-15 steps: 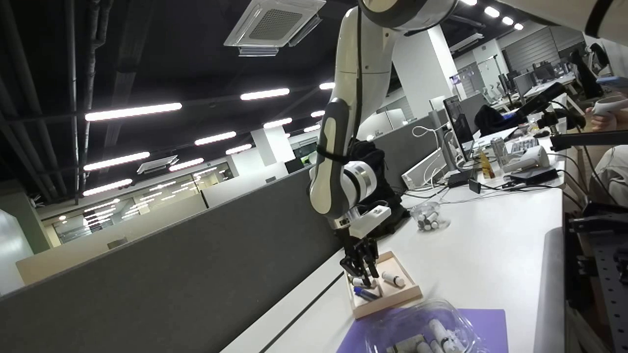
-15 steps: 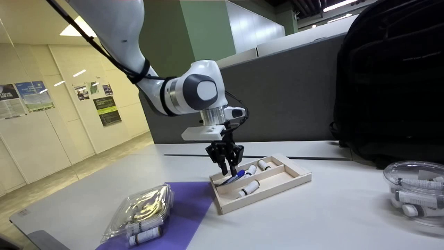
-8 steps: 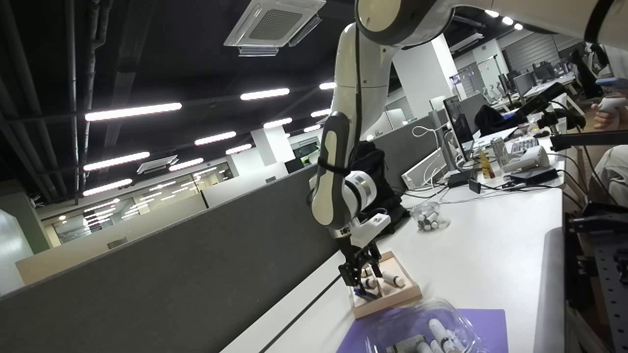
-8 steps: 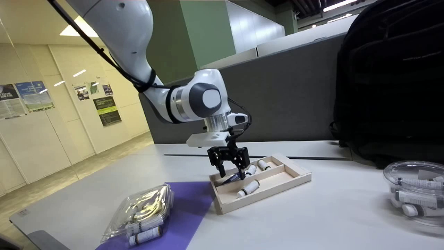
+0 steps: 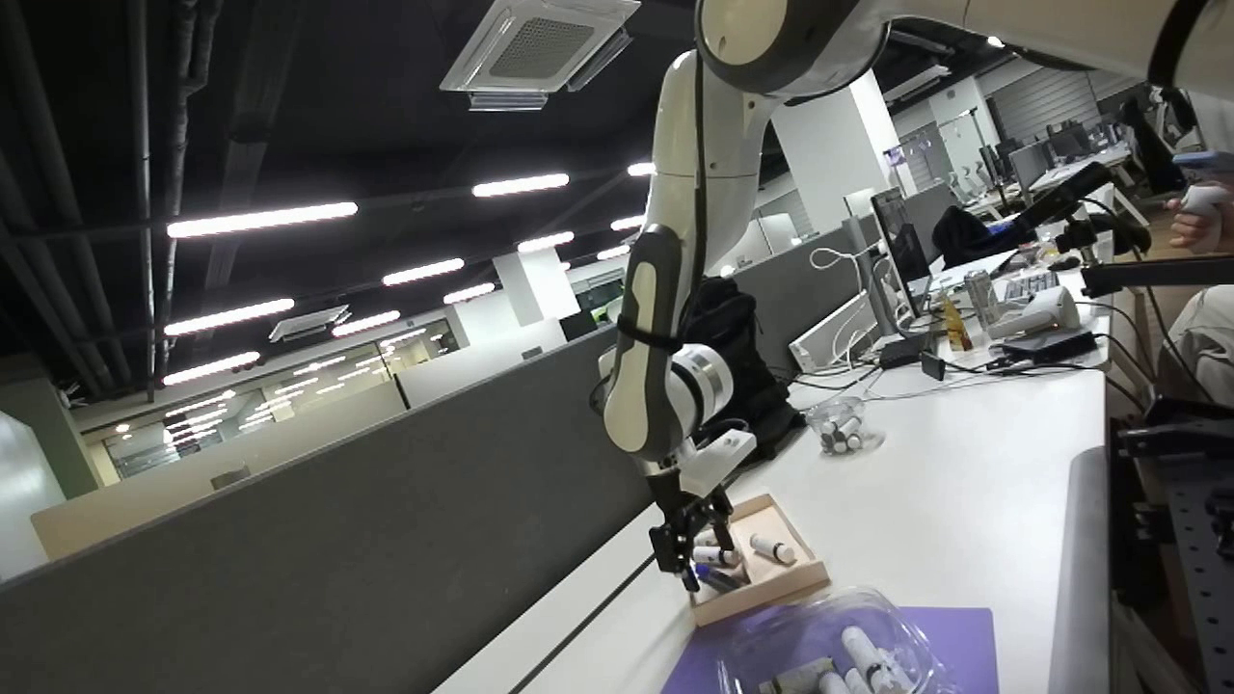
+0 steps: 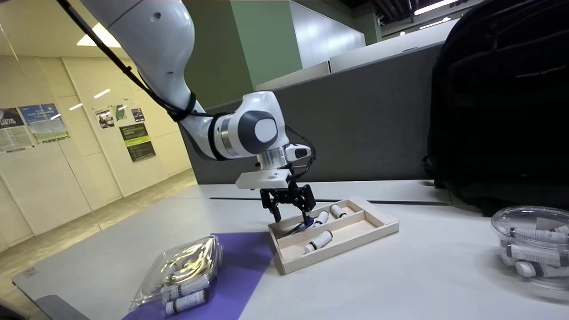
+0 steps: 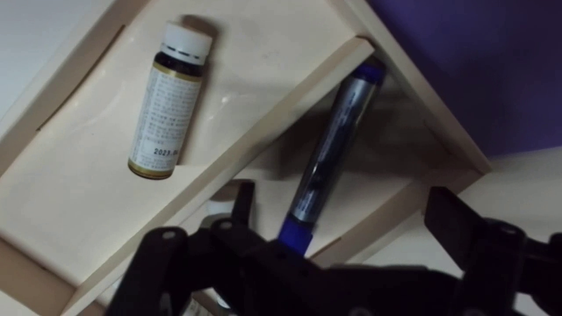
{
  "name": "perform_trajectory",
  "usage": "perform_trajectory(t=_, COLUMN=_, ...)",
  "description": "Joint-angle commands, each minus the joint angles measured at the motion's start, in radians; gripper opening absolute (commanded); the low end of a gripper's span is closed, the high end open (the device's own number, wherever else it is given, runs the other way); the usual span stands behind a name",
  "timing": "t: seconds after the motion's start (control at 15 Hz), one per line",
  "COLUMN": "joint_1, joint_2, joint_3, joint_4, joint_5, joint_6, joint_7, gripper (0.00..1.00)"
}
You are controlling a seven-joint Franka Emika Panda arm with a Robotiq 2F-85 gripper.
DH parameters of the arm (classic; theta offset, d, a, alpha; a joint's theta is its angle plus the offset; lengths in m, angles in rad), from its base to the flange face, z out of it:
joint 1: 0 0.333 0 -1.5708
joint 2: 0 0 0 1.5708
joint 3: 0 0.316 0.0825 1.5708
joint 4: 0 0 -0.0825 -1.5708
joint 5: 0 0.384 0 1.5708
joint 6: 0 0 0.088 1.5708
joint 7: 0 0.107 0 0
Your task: Put the marker on the purple mat
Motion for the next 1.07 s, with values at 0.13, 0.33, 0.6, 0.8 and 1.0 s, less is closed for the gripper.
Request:
perform_trajectory(t=0.13, joint_1=-0.009, joint_2=0.013, joint_3=0.003, joint_4=0.026, joint_5=-0.01, joint_6=-0.004, joint_7=-0.007, gripper=0.59)
perform_trajectory(t=0.33, joint_1=-0.013, joint_2=0.019, joint_3=0.001, joint_4=0.031, joint_5=-0.011, joint_6=-0.004, joint_7=-0.011, gripper=0.38)
perform_trajectory(t=0.6, joint_1=-0.014, joint_2=0.027, joint_3=-0.008, joint_4=0.034, joint_5=-0.013, joint_6=-0.009, joint_7=-0.006, gripper=0.1)
perform_trajectory(t=0.8, joint_1=-0.015, joint_2=0.028, joint_3=-0.016, joint_4=0.038, joint_5=-0.012, joint_6=-0.015, joint_7=0.001, gripper=0.02)
perform_trajectory(t=1.0, joint_1=-0.017, joint_2=0.023, joint_3=-0.019, joint_4=0.036, joint_5=-0.012, joint_6=-0.02, joint_7=0.002, gripper=0.0)
